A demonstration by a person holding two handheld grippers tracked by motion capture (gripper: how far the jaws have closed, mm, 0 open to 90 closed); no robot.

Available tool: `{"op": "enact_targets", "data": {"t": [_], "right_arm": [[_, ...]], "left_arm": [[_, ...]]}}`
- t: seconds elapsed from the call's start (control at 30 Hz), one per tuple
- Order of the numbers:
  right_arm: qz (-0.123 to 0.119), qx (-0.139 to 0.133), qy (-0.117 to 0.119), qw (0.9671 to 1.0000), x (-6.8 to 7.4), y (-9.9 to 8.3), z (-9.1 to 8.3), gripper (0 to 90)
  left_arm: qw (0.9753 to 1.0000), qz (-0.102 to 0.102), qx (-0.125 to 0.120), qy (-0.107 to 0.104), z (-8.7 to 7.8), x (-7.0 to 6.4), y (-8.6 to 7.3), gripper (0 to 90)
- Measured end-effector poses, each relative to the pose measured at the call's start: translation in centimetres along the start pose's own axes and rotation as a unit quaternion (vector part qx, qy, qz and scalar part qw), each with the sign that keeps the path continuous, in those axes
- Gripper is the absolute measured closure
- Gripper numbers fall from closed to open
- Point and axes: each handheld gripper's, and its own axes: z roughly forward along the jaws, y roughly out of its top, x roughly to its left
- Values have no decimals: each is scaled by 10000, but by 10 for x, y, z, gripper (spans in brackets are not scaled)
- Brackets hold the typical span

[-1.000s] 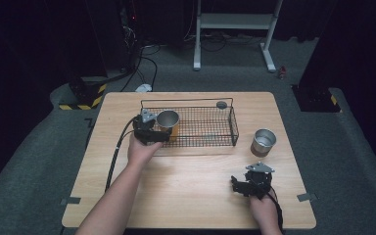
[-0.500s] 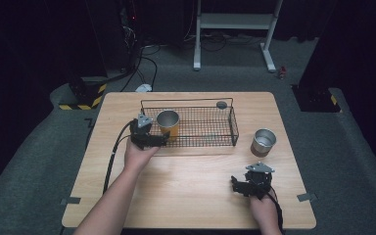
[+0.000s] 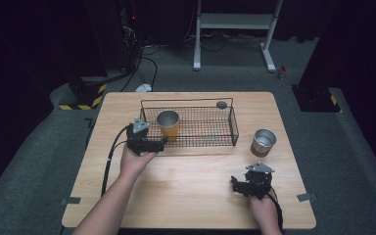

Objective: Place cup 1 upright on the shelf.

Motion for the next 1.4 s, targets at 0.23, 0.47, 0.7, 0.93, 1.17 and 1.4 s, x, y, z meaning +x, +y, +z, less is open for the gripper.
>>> {"op": "enact_targets", "data": {"t": [0.23, 0.47, 0.7, 0.93, 1.17, 1.4], "right_arm": [[0, -1, 0, 10000, 0, 0, 0, 83], [-13, -5, -1, 10000, 0, 0, 0, 83], [1, 1, 1, 10000, 0, 0, 0, 83], [2, 0, 0, 10000, 0, 0, 0, 83], [0, -1, 1, 10000, 0, 0, 0, 83], [0, -1, -1, 10000, 0, 0, 0, 83]], "left_arm": [[9999, -95, -10, -59, -9, 3, -8, 0], [9999, -125, -4, -106, -19, 6, -17, 1], [9997, -165, 42, -161, -30, 11, -30, 6], [9995, -173, 180, -178, -39, 13, -45, 7], [9985, -172, 456, -245, -48, 13, -67, 7], [9959, -179, 831, -319, -53, 14, -95, 14]]}}
